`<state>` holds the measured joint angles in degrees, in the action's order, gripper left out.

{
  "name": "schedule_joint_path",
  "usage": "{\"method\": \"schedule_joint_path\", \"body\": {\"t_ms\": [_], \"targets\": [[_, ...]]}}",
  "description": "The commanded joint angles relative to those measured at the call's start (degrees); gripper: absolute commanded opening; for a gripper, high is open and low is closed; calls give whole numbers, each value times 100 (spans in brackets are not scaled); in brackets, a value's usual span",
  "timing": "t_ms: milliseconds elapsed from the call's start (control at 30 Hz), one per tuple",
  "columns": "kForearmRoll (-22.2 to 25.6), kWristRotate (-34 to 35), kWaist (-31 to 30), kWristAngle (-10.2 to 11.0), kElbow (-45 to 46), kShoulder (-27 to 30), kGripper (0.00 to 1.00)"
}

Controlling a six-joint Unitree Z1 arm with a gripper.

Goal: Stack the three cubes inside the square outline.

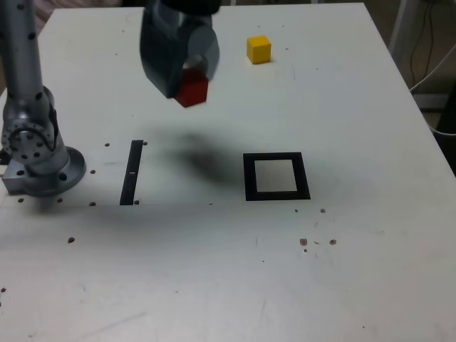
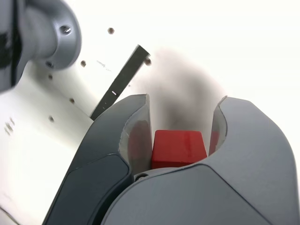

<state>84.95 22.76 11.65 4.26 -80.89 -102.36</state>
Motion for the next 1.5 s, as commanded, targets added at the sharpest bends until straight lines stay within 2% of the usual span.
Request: {"method": "schedule_joint_path", "body": {"t_ms": [0, 167, 333, 467, 667, 867, 1000, 1267, 1367, 1467], "targets": [[-84, -1307, -268, 0, -85, -77, 38], [-195, -1634, -855, -73, -465, -357, 38], [-182, -1750, -1308, -339, -765, -757, 38], [-331, -1742, -1603, -447, -718, -861, 38], [-745, -1745, -1767, -520, -837, -1031, 38], [-1414, -1891, -1724, -584, -925, -1290, 38], [-1673, -1965, -1663, -461, -795, -1305, 38], [-1914, -2037, -1481, 238, -623, -1293, 40], [-2152, -2024, -1446, 327, -550, -1353, 40], [-2498, -1993, -1430, 288, -449, -1412, 40]]}}
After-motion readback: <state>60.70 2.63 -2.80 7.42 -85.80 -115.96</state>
